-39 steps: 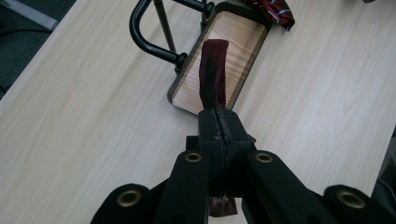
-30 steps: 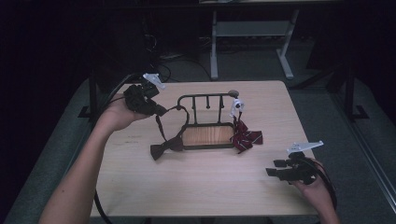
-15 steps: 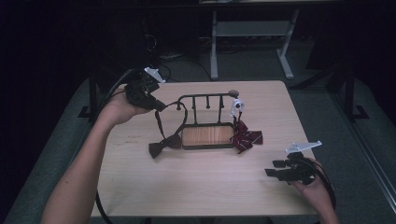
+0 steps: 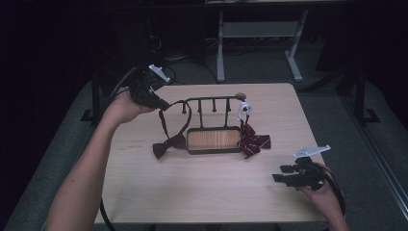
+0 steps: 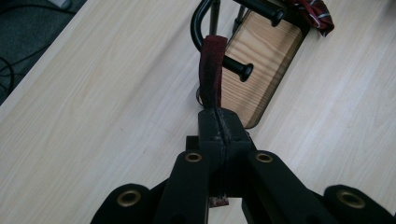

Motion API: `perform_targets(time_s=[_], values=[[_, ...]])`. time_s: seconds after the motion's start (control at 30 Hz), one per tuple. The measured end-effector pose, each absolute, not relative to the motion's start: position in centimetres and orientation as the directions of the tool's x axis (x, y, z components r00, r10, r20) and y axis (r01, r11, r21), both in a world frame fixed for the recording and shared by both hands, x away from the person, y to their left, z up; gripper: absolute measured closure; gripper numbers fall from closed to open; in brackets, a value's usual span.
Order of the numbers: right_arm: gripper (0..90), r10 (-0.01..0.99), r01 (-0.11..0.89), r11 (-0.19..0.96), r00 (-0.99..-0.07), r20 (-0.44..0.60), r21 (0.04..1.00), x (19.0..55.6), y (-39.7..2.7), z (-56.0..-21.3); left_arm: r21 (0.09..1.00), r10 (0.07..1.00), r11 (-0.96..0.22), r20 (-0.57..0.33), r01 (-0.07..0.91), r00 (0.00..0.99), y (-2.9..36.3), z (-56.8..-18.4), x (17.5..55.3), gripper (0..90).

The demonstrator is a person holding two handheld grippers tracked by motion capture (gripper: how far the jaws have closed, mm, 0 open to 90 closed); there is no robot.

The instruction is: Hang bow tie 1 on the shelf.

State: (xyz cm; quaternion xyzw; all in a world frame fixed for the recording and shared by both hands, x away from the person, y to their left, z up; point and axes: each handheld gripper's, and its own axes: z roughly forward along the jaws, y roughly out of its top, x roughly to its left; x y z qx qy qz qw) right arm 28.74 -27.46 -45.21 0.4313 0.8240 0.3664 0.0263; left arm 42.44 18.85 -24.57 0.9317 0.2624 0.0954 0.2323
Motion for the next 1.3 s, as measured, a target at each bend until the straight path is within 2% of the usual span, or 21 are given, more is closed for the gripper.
perform_targets(time_s=[0.97, 1.3], values=[[43.0, 0.73, 0.692, 0.356, -0.626, 0.275, 0.628, 28.6, -27.5, -45.1, 0.412, 0.584, -0.754, 0.064, 0.511, 0.809, 18.8, -25.4, 44.8, 89.3], [43.0, 0.732, 0.694, 0.354, -0.623, 0.275, 0.627, 28.6, -27.6, -45.1, 0.402, 0.595, -0.751, 0.067, 0.524, 0.801, 19.0, -25.7, 45.1, 83.4]])
